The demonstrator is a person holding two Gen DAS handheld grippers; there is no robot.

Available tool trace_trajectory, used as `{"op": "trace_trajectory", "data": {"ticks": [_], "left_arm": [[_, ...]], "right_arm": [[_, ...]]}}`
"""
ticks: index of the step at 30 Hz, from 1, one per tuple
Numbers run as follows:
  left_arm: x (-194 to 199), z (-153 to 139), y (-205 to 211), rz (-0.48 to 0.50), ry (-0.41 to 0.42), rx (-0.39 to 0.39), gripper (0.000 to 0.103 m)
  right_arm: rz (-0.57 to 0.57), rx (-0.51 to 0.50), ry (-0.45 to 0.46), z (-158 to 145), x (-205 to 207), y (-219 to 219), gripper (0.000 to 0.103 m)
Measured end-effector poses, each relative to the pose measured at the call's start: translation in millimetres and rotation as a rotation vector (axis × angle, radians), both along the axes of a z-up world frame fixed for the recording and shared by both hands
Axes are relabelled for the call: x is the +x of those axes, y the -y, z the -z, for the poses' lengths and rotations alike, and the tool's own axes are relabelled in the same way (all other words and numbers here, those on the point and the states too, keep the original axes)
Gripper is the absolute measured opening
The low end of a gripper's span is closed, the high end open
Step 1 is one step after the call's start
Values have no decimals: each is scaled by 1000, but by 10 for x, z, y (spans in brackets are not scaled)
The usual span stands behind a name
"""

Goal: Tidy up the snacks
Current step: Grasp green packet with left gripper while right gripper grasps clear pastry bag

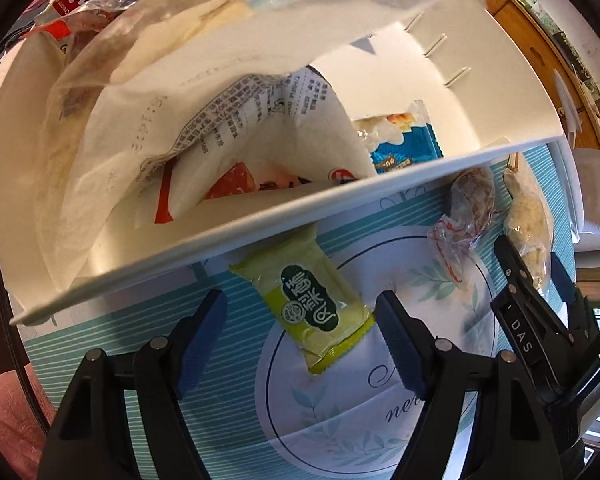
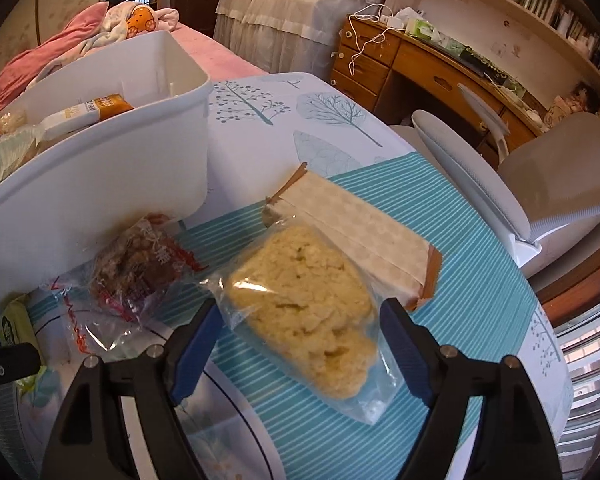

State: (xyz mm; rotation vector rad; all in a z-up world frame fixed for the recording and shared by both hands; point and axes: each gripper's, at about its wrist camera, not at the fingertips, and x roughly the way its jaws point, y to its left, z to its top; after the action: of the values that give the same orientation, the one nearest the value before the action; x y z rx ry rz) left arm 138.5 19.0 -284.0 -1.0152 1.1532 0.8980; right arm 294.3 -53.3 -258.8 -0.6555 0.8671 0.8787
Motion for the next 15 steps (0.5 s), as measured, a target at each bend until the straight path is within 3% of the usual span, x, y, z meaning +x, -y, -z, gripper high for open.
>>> {"op": "trace_trajectory", "data": {"ticks": [5,15], "left_arm": [[-58,-9,-39,12,-11,20,48],[-171,-37,-89,49,-7,-20,41]], "right_arm": [[39,-9,-52,8,64,5,75],[52,-19,-121,-85,-35,75,64]]}}
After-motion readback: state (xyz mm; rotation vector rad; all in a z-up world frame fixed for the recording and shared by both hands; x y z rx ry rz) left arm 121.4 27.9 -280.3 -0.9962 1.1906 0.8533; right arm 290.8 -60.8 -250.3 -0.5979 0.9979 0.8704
